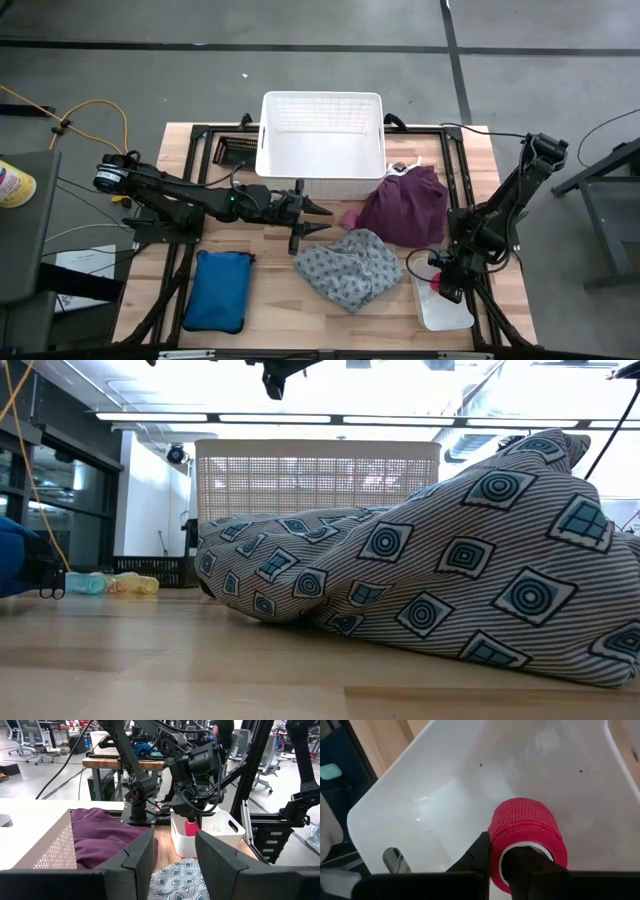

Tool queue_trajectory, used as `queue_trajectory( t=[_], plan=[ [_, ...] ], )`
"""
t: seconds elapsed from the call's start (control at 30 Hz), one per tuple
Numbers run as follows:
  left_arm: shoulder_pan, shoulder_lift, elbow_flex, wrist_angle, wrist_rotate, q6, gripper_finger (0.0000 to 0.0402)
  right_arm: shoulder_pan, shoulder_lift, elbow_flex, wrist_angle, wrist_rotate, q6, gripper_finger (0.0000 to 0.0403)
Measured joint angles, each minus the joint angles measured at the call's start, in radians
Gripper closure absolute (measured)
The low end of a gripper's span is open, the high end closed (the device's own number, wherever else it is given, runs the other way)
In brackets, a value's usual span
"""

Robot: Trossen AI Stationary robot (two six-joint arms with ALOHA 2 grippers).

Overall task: Pick & place medical supplies in basket/bin
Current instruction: Put the red bandage into the small white bin

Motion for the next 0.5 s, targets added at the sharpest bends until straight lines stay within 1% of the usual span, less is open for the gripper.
queue_trajectory(
  t=[0.1,0.5],
  plan=[
    [0.0,0.0,0.0,0.0,0.0,-0.001,0.0263,0.0,0.0,0.0,-0.011,0.016,0.0,0.0371],
    [0.0,0.0,0.0,0.0,0.0,-0.007,0.0263,0.0,0.0,0.0,-0.015,0.012,0.0,0.0369]
  ],
)
